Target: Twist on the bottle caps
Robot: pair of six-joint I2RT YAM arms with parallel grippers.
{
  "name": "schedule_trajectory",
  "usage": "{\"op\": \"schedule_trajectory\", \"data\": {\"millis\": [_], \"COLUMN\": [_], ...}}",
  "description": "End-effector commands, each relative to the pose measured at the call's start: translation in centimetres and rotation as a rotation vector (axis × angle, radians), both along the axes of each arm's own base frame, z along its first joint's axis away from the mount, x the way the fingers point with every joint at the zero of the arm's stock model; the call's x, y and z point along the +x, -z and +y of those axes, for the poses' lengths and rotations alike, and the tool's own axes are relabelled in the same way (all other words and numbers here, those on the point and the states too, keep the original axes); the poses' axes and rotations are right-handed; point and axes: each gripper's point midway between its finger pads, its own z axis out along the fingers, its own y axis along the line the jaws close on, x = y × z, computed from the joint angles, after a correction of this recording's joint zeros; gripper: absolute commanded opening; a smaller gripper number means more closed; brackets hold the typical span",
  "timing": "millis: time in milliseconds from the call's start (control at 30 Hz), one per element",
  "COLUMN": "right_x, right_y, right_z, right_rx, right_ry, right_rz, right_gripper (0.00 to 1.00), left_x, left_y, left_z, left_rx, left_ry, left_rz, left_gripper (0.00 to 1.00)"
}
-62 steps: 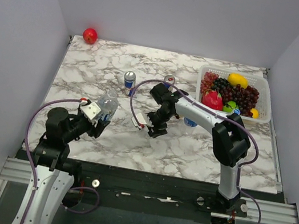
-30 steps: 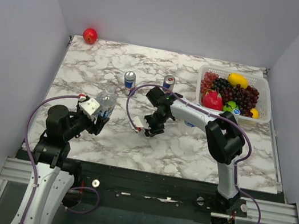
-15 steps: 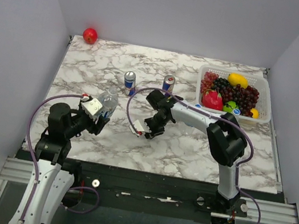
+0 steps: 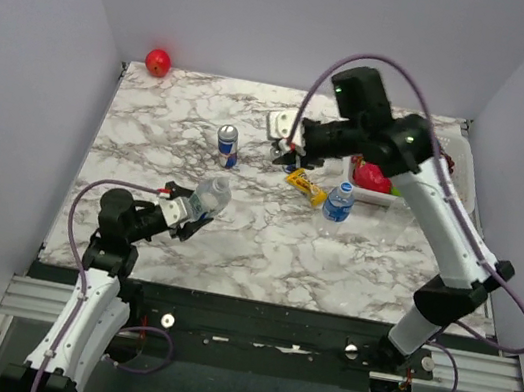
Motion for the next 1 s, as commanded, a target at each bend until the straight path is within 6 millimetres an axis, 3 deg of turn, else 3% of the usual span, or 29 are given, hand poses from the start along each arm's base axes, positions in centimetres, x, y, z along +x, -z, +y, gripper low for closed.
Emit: {"op": "schedule_trajectory", "data": {"millis": [0, 67, 133, 167, 300, 433, 533, 967], "right_x": [-5.8, -7.4, -8.2, -8.8, -10.3, -10.6, -11.3, -13.1], "right_y": [-3.5, -4.2, -3.7, -2.7, -0.1, 1.9, 2.8, 5.3], "right_z": [-4.4, -5.6, -6.1, -6.4, -5.8, -4.5, -3.6, -2.3], "right_rx": [-0.002, 0.015, -0.003, -0.036, -0.139, -0.206, -0.244, -0.322], "right_ry": [0.075, 0.061, 0.032, 0.019, -0.074, -0.135, -0.193, -0.27], "right_rz": [0.205, 0.193, 0.167, 0.161, 0.175, 0.16, 0.136, 0.19], "right_gripper": [0.24, 0.25, 0.26, 0.27, 0.27, 0.26, 0.26, 0.27], "left_x": [-2.8, -3.3, -4.0, -5.0, -5.8, -6.2, -5.8, -6.5], "left_y": [-3.5, -3.2, -3.0, -2.2, -0.5, 2.1, 2.5, 1.8], "left_z": [-4.0, -5.7, -6.6, -7.6, -9.1, -9.5, -9.8, -10.0], "left_rx": [-0.128, -0.154, -0.169, -0.163, -0.151, -0.13, -0.114, -0.138], "left_ry": [0.242, 0.281, 0.316, 0.367, 0.413, 0.421, 0.42, 0.435], "left_rz": [-0.279, -0.217, -0.222, -0.206, -0.1, 0.027, 0.112, 0.032], "left_gripper": [0.0, 0.0, 0.0, 0.0, 0.0, 0.0, 0.0, 0.0]}}
